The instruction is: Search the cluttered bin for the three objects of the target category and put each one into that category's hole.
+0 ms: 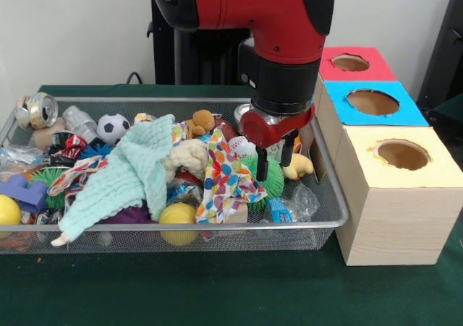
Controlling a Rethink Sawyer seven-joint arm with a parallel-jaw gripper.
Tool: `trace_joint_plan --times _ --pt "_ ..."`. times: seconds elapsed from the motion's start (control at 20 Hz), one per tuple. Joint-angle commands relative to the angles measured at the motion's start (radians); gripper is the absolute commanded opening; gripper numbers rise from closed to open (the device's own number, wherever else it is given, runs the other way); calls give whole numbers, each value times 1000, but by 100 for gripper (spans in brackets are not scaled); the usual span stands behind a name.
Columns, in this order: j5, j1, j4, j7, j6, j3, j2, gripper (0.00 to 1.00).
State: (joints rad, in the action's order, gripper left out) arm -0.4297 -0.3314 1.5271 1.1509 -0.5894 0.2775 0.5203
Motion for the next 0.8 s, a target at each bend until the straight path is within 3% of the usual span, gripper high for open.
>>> trace_joint_plan --times 0.05,0.45,0.8 --pt "-5 -39 90 214 248 13 25 100" --pt "29 -59 119 168 214 17 52 100" --pt "47 -36 85 158 174 4 37 100"
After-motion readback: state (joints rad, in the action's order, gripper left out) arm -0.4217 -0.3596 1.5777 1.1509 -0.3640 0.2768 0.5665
